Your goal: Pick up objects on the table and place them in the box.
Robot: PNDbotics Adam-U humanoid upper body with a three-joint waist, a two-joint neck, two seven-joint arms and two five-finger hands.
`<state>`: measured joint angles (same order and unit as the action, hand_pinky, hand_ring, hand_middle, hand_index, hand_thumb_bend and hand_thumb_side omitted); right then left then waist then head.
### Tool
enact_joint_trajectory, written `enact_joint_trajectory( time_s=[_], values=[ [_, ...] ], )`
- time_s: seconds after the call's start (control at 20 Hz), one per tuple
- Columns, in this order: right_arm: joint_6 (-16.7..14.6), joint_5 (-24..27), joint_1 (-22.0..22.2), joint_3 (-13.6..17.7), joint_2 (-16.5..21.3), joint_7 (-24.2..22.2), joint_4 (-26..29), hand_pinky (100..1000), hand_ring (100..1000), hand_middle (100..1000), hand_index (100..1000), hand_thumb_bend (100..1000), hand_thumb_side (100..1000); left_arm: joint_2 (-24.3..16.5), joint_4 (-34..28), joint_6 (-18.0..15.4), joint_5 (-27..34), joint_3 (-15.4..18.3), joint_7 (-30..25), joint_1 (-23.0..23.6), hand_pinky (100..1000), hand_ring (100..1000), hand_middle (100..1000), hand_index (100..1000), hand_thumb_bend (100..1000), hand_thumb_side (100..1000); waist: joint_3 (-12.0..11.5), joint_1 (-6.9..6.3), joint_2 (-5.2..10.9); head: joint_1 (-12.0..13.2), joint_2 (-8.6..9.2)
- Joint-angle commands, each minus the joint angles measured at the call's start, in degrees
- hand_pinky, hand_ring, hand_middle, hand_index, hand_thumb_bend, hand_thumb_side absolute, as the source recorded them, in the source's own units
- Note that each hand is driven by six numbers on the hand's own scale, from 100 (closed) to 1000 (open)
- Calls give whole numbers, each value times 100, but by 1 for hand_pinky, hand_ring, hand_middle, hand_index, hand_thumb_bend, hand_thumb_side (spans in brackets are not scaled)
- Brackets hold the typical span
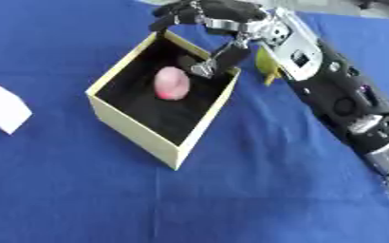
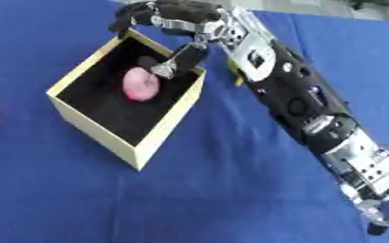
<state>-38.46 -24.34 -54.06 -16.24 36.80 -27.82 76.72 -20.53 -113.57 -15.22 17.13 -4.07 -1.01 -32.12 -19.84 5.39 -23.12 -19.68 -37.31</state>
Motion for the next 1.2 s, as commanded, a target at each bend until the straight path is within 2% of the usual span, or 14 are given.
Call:
enact_joint_trajectory(
  time_s=[0.05,0.3,0.5,0.75,1.05,1.2],
  values=[
    [-173,-125,-64,93,101,-5,153,1000,1000,771,964,100,221,-47,-102,0,12,10,-2,-46,693,790,697,782,100,575,8,-51,130,17,46],
    [-50,267,24,218,259,212,557,1000,1000,755,955,100,263,-74,-102,13,-2,24,9,12,693,791,697,782,100,574,69,-53,174,158,-34],
    [114,609,321,393,687,396,1067,1000,1000,745,955,100,254,-127,-102,21,-35,48,35,78,692,791,698,782,100,574,156,-43,228,384,-85],
    [399,1056,858,701,1277,326,1453,1000,1000,752,955,100,235,-165,-102,53,-78,61,56,155,692,792,699,782,100,574,264,-62,276,545,-131],
    [713,1593,1477,1179,1798,127,1471,1000,1000,767,956,100,211,-181,-102,62,-104,74,70,197,691,793,700,782,100,573,352,-106,263,614,-132],
    [767,1539,1735,1403,1961,129,1384,1000,1000,783,957,100,200,-187,-102,75,-116,76,68,211,691,793,700,782,100,573,391,-119,249,645,-139]
  ],
)
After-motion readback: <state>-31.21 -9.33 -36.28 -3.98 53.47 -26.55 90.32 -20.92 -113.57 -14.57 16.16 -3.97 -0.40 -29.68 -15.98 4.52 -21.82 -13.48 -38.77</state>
